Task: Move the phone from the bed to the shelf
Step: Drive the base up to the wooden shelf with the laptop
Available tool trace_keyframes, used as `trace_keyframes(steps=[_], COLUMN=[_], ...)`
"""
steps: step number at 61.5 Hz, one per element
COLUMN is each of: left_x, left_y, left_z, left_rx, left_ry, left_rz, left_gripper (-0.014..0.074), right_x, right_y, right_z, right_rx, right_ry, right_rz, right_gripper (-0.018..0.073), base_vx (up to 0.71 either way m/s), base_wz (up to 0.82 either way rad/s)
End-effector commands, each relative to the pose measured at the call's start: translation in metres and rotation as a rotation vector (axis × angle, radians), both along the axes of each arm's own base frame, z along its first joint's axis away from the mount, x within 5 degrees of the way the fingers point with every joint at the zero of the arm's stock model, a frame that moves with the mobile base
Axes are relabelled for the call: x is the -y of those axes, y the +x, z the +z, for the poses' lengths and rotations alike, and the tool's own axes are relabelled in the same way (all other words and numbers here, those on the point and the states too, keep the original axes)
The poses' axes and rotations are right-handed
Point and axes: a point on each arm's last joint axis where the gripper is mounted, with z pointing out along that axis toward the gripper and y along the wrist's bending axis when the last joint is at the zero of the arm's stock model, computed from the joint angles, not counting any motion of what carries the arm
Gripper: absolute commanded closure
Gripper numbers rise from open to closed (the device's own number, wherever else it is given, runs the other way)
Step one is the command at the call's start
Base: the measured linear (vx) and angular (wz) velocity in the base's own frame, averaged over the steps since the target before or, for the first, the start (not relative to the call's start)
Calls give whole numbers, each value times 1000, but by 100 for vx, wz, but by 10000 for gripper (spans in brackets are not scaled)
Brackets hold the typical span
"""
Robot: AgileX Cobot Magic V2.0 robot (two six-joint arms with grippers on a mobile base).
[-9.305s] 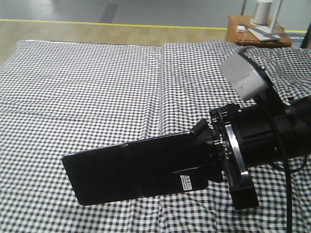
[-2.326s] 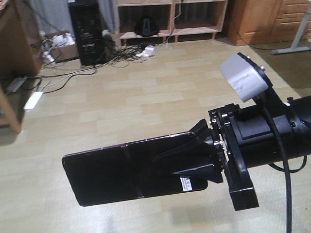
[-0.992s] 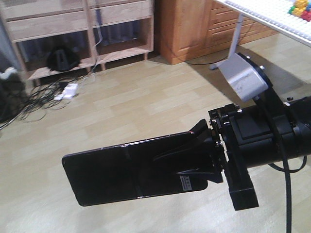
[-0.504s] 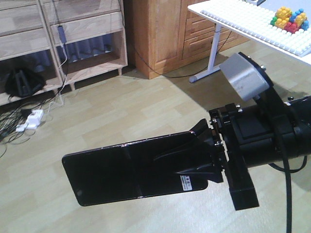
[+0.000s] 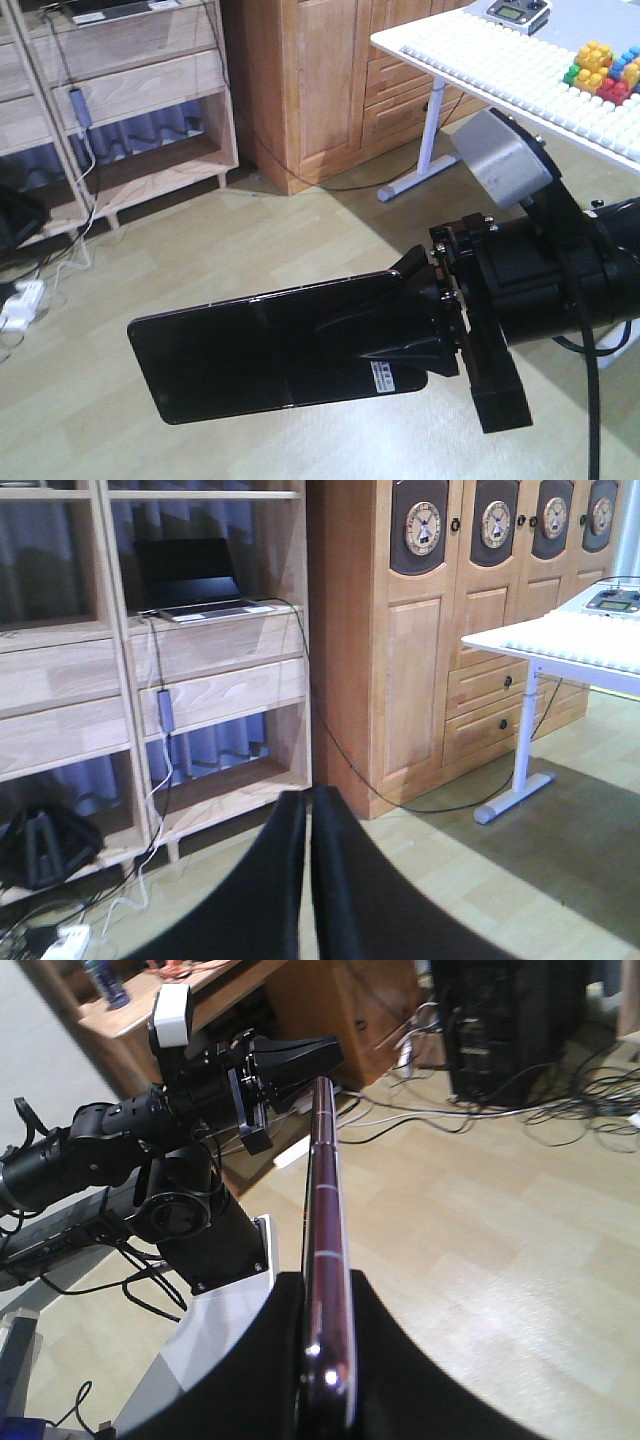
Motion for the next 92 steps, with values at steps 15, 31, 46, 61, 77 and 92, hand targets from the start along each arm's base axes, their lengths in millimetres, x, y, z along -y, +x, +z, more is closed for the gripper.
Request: trace_keyframes(steps=[15, 31, 46, 61, 77, 92], left_x=[0, 0, 0, 0, 0, 0], left_y=[-2, -2, -2, -2, -2, -2], left_z=[15, 15, 15, 15, 15, 15], left_rx=[104, 104, 104, 104, 104, 104], left_ry=[-16, -16, -16, -16, -16, -16], left_rz=[5, 5, 5, 5, 5, 5], left_gripper=[595, 595, 595, 595, 595, 595], right_x=[0, 0, 0, 0, 0, 0], right_y=[-11, -11, -11, -11, -11, -11], right_z=[20, 20, 20, 20, 20, 20], right_rx=[-6, -7, -7, -7, -6, -6], right_ry=[105, 105, 105, 105, 105, 105], right_rz=[53, 55, 55, 55, 53, 53], right_gripper=[562, 562, 562, 562, 562, 562], base_vx=[47, 46, 48, 48, 48, 45], base_wz=[-8, -2, 9, 15, 13, 19])
